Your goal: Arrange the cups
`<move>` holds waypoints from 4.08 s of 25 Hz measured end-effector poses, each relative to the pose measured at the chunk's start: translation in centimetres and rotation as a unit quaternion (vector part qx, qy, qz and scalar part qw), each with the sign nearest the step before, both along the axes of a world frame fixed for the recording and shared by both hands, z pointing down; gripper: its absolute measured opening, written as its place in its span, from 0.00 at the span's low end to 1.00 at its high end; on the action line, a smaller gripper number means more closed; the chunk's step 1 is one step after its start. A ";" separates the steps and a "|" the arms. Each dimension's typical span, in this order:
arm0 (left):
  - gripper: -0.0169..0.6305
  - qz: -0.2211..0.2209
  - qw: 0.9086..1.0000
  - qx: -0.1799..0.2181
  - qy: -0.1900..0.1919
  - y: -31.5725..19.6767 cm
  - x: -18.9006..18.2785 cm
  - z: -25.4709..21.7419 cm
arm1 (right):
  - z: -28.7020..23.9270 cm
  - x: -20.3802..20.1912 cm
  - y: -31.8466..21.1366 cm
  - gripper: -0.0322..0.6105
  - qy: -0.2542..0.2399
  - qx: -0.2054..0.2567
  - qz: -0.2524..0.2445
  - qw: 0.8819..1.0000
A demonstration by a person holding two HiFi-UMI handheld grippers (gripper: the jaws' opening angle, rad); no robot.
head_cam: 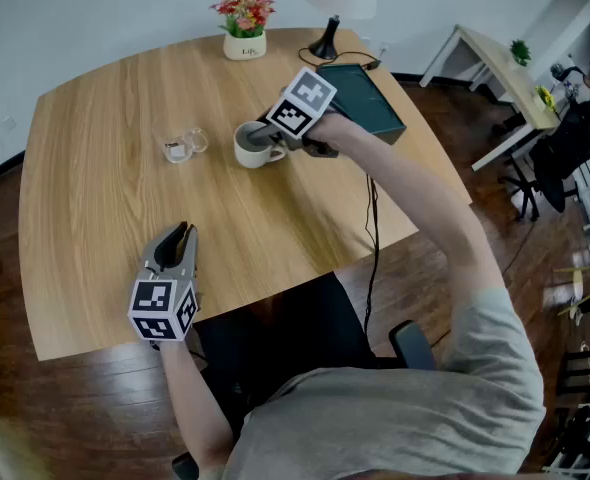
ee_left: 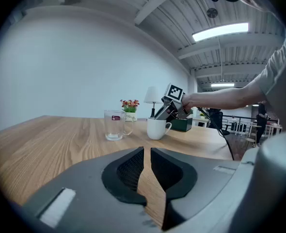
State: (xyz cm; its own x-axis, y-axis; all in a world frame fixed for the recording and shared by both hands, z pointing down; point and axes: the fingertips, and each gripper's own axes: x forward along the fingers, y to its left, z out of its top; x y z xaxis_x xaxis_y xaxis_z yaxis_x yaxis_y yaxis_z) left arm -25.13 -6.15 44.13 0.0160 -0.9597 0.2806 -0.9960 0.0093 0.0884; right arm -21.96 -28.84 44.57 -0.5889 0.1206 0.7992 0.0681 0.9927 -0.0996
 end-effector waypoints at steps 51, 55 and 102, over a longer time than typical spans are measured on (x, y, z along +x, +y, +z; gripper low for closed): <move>0.10 -0.018 1.000 0.005 0.016 0.4 0.9 0.2 | -1.1 6.4 2.1 0.13 -0.252 0.055 -0.006 0.966; 0.10 -0.019 1.000 0.004 0.015 0.5 0.9 0.1 | -4.0 7.8 0.0 0.13 -0.303 0.036 0.041 0.952; 0.10 -0.027 1.000 0.010 0.012 -0.2 1.0 -0.1 | -5.4 2.8 1.9 0.39 -0.303 0.118 -0.014 0.946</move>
State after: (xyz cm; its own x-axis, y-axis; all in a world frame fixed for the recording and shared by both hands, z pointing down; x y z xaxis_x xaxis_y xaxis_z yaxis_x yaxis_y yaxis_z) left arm -24.12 -6.35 44.06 -0.0287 -0.9650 0.2607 -0.9917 0.0601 0.1132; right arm -19.11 -26.95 39.14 -0.9463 0.0035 0.3232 0.0683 0.9795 0.1894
